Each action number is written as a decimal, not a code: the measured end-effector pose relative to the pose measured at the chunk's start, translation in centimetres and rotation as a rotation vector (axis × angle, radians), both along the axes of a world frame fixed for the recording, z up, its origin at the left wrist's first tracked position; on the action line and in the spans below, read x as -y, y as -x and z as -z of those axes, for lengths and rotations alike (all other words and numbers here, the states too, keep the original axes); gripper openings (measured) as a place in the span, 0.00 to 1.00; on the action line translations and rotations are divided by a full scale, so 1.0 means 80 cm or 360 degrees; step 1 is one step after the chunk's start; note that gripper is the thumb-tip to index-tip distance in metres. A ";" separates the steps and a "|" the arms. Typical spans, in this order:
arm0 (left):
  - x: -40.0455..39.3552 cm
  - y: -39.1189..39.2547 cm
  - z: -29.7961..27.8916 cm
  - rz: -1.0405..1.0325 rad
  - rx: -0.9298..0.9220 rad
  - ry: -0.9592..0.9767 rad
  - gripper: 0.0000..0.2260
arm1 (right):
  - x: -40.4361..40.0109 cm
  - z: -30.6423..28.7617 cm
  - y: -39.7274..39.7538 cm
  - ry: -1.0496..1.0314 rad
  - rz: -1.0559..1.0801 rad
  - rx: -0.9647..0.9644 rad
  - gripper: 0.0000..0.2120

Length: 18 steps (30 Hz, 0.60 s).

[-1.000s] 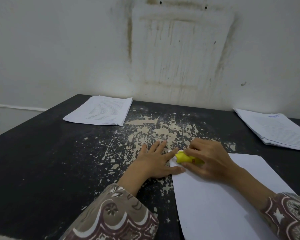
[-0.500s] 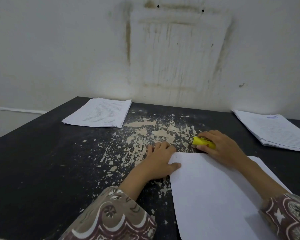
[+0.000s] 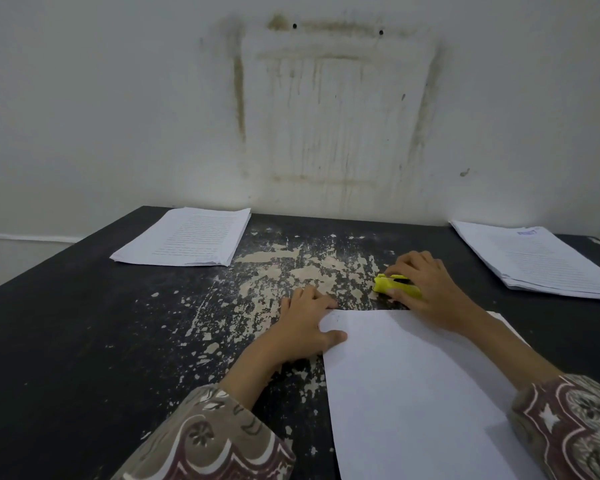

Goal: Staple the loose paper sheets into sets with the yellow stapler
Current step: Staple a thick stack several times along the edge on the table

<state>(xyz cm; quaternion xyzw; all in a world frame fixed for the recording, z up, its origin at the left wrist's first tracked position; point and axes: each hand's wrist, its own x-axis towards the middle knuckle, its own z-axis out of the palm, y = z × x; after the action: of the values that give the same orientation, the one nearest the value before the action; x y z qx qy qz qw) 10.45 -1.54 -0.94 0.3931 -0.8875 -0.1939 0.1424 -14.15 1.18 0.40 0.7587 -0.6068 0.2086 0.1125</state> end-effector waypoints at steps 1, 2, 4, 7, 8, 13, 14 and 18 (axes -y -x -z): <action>0.001 0.000 0.001 0.0003 0.0000 0.0006 0.23 | -0.005 -0.001 -0.004 0.0015 -0.0074 0.0041 0.20; 0.003 0.000 0.002 0.0003 0.0001 0.0012 0.23 | -0.012 -0.002 -0.009 -0.0034 -0.0124 0.0119 0.18; 0.006 0.000 0.003 0.0003 0.0002 0.0032 0.23 | -0.025 -0.002 -0.017 -0.0221 -0.0180 0.0279 0.15; 0.009 -0.001 0.006 0.0001 -0.0038 0.0032 0.22 | -0.031 0.001 -0.020 -0.0476 -0.0143 0.0270 0.14; 0.009 -0.002 0.006 0.0001 -0.0050 0.0032 0.22 | -0.033 -0.001 -0.020 -0.0560 -0.0100 0.0223 0.16; 0.005 -0.003 0.006 -0.0002 -0.0082 0.0051 0.20 | -0.031 -0.014 -0.025 -0.0788 0.0053 0.0141 0.15; 0.005 -0.003 0.005 -0.0006 -0.0082 0.0053 0.20 | -0.031 -0.017 -0.027 -0.0835 0.0080 0.0176 0.13; 0.003 -0.002 0.005 -0.0015 -0.0065 0.0048 0.20 | -0.025 -0.030 -0.032 -0.1022 0.0138 0.0271 0.08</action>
<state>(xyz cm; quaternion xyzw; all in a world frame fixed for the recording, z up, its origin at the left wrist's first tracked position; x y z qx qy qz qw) 10.59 -1.76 -1.31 0.3911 -0.8853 -0.1877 0.1674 -11.62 3.18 2.79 0.7089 -0.6803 0.0645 -0.1746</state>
